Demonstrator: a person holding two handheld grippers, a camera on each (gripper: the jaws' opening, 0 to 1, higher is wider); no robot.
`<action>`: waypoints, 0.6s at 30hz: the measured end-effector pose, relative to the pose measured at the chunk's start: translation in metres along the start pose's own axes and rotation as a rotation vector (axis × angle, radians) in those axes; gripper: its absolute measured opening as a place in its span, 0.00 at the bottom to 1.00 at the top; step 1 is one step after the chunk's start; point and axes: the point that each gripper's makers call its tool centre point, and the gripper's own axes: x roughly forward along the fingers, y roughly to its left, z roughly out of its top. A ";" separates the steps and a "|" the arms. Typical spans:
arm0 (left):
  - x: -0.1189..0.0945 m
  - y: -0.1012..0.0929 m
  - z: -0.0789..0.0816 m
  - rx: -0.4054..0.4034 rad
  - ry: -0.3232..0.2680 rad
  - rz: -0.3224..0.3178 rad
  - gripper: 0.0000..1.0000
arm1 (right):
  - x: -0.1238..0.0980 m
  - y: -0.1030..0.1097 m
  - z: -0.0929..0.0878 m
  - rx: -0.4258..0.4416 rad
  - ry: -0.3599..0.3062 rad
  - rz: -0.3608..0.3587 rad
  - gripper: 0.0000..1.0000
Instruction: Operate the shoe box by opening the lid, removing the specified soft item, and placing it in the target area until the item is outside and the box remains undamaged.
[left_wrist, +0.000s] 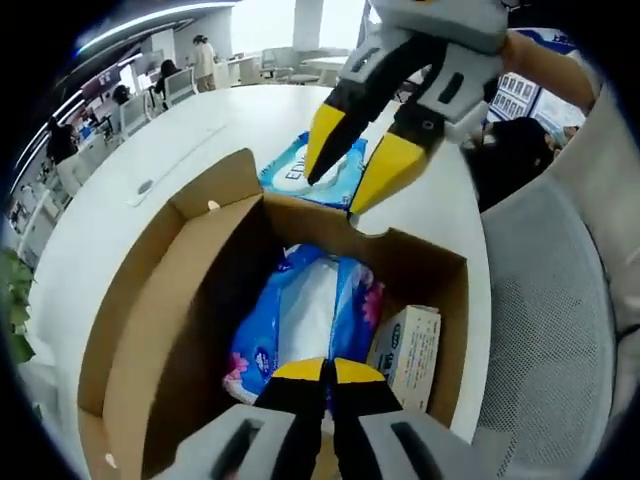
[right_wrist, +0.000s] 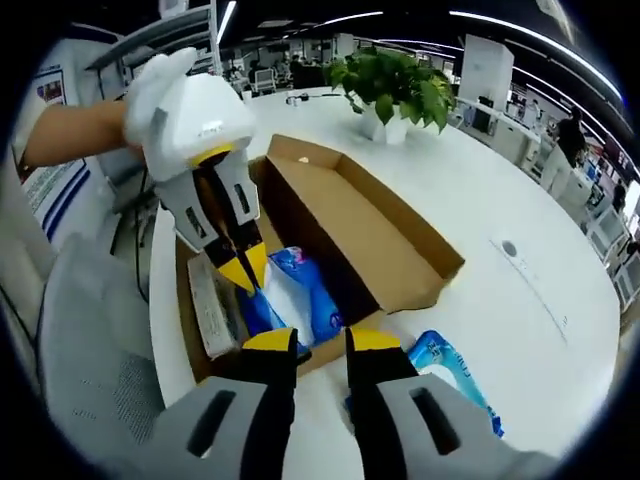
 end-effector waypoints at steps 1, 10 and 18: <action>0.000 0.000 0.000 -0.002 -0.002 -0.001 0.00 | 0.004 0.002 0.001 -0.010 0.004 0.007 0.16; -0.003 0.000 0.000 -0.013 -0.016 -0.002 0.00 | 0.030 0.004 0.005 -0.060 0.039 0.031 0.12; -0.005 0.001 0.000 -0.030 -0.026 -0.001 0.00 | 0.054 0.003 0.003 -0.090 0.087 0.026 0.06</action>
